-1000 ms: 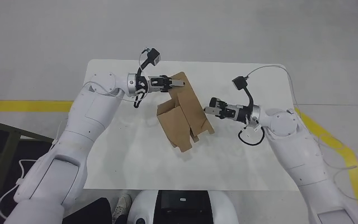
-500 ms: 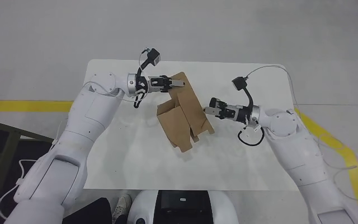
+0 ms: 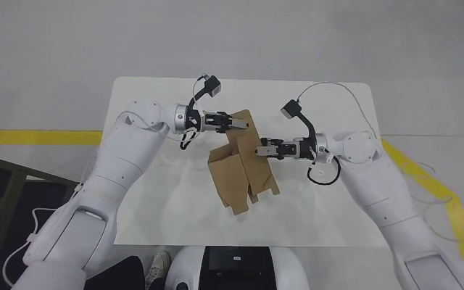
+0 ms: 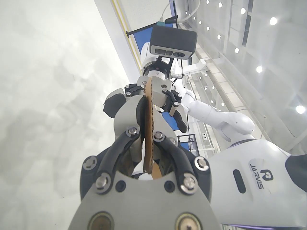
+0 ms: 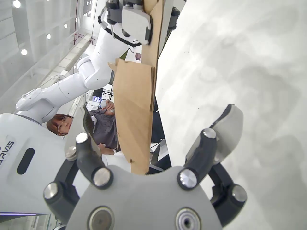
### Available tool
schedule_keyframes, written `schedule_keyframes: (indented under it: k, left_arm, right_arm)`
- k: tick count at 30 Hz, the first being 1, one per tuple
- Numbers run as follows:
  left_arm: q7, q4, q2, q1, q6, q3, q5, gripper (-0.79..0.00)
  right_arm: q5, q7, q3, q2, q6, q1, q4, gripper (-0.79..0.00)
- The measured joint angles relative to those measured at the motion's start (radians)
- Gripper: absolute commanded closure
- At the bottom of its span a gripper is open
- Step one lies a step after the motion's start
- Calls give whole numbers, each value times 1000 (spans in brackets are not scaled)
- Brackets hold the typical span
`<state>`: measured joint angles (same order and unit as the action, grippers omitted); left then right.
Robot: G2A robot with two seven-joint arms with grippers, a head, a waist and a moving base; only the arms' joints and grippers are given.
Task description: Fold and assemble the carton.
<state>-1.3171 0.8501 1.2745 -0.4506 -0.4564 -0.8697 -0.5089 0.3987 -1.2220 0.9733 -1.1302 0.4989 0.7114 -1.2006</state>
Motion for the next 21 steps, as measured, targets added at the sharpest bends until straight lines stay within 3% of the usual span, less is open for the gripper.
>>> schedule_keyframes:
  k: [3,4,6,8,9,11,13,21]
  left_arm:
    - [-9,-15,6,7,-7,5,-8,0]
    - [-10,-19,7,9,-10,6,-9,0]
    - [-13,-29,11,12,-16,7,-13,0]
    - [-16,-38,14,15,-19,10,-17,0]
    - [-17,-42,16,16,-20,11,-19,0]
    - [-21,-50,19,19,-23,13,-21,0]
    - [-23,-55,22,22,-24,15,-24,0]
    - [-24,-54,26,22,-23,19,-25,0]
  right_arm:
    - [26,-23,-17,-8,14,-21,35,-785]
    - [31,-28,-21,-11,19,-27,45,-730]
    - [38,-38,-32,-16,28,-39,65,-354]
    - [47,-48,-43,-21,36,-49,81,-163]
    - [51,-53,-48,-23,38,-53,87,-114]
    - [60,-67,-62,-29,33,-65,100,-108]
    - [69,-74,-74,-34,26,-74,109,0]
    - [91,-80,-114,-49,19,-103,134,0]
